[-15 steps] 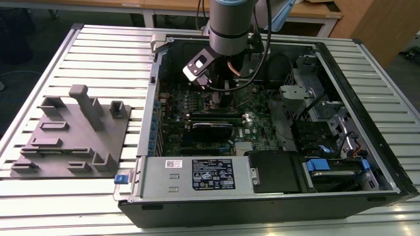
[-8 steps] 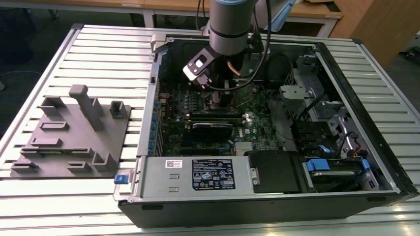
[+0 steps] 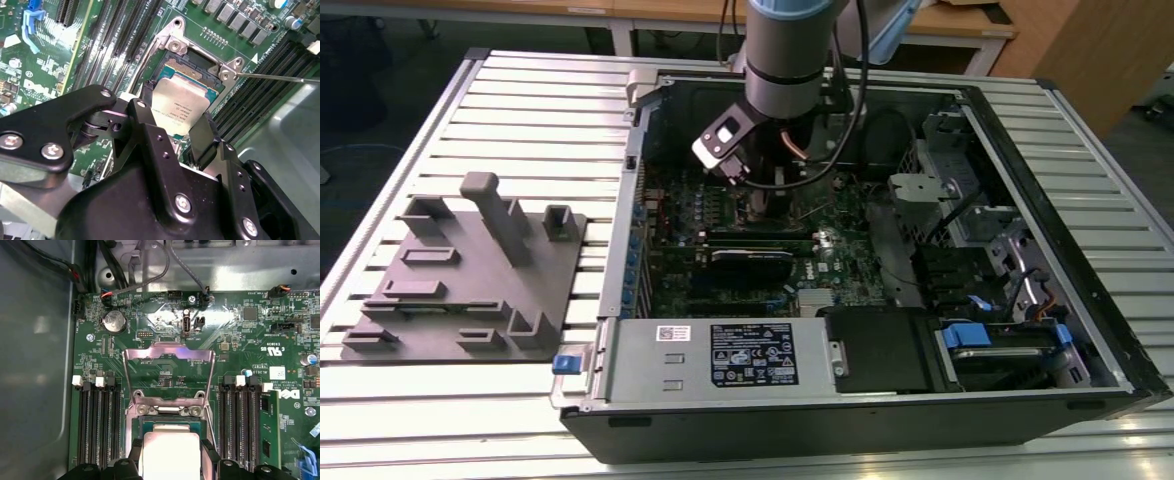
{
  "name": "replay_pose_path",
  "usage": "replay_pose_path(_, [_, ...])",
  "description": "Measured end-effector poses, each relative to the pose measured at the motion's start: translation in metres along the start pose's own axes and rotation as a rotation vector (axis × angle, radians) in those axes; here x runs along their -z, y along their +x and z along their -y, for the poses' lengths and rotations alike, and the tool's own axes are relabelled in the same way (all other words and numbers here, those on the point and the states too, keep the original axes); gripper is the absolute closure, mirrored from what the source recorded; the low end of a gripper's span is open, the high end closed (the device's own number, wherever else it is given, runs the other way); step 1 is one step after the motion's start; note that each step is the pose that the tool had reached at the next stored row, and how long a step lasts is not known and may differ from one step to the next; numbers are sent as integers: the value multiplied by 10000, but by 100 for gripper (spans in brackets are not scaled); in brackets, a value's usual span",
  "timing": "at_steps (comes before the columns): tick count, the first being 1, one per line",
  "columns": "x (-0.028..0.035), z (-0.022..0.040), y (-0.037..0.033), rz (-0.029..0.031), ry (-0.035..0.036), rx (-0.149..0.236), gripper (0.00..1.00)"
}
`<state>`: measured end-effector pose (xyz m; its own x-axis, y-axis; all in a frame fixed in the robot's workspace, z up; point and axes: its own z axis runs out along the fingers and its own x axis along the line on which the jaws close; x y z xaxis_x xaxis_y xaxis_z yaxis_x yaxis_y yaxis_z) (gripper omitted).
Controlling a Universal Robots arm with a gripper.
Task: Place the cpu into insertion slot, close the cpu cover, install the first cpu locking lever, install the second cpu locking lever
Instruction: 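Place the cpu into insertion slot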
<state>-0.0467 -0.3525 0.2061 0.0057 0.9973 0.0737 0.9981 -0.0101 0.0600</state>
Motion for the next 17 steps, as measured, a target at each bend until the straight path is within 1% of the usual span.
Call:
replay_pose_path(3, [-27,2,0,-1,2,29,46])
replay_pose_path(17, [-101,12,3,-12,9,108,46])
